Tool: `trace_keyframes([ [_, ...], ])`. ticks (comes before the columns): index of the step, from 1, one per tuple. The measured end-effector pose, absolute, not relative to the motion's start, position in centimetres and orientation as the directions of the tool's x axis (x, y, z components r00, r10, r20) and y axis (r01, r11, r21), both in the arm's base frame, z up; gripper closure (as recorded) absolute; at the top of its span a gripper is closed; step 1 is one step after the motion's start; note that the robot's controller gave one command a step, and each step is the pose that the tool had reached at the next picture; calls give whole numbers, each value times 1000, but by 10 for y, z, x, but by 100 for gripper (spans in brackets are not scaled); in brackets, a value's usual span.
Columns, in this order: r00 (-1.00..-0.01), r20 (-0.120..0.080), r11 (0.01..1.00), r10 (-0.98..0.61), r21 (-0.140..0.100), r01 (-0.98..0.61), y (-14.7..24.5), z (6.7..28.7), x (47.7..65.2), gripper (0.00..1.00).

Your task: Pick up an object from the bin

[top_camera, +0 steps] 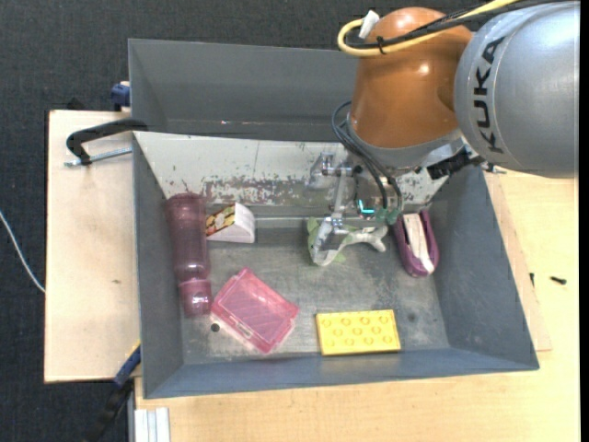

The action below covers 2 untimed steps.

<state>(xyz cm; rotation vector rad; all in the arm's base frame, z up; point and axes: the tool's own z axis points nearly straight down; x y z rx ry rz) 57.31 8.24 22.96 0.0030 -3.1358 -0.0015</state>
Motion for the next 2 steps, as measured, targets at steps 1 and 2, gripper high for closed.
trace_keyframes([
  [1, -1000, -2, 1000, 0, 2, 0, 82, 234, 575, 0],
  [2, -1000, -6, 1000, -7, 1, -7, 28, 163, 565, 0],
])
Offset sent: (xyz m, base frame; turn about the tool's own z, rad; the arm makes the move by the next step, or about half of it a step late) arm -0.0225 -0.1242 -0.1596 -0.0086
